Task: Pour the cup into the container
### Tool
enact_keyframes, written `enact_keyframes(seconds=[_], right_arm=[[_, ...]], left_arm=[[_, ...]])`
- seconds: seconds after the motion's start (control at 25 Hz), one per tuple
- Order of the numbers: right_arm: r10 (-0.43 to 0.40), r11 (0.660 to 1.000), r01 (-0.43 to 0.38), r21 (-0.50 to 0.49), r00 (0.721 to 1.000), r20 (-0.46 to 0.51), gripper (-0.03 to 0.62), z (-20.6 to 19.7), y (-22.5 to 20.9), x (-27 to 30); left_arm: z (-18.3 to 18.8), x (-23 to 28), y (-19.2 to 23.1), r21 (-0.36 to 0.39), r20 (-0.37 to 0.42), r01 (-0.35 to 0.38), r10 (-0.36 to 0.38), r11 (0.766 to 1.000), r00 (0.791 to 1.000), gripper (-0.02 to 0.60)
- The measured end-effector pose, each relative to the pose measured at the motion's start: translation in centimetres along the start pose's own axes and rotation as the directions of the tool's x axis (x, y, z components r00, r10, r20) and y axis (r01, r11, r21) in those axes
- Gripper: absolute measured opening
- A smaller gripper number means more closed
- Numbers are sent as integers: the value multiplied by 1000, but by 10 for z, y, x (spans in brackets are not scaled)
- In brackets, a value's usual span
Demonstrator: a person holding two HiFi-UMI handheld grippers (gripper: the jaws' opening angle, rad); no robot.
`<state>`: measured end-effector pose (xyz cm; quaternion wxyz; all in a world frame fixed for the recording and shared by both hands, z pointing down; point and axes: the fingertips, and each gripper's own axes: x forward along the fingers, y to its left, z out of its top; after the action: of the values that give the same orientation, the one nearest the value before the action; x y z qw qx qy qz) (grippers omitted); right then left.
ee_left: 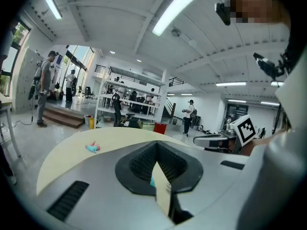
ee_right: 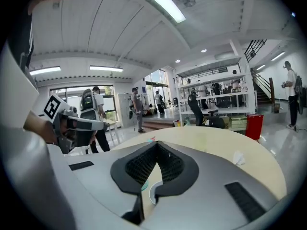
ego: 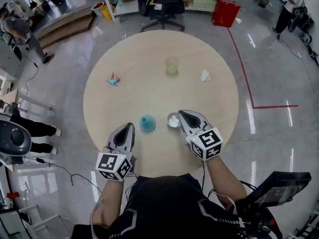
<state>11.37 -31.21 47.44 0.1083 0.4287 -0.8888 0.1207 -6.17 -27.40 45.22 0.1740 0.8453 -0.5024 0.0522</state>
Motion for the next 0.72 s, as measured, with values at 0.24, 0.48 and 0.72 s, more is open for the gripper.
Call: enact_keyframes(seconds=[0.24, 0.48, 0.72], right_arm=[[24, 999, -23, -28, 999, 22, 6, 39, 3, -25], [9, 998, -8, -62, 999, 31, 8, 47, 20, -47], [-48, 997, 50, -61, 998, 38, 7, 43, 73, -84]], left_arm=[[21, -25, -21, 34, 34, -45, 44, 998, 998, 0], [29, -51, -23, 37, 68, -57, 54, 998, 996, 0], [-2, -108, -43, 1, 62, 16, -16, 1000, 998, 0]])
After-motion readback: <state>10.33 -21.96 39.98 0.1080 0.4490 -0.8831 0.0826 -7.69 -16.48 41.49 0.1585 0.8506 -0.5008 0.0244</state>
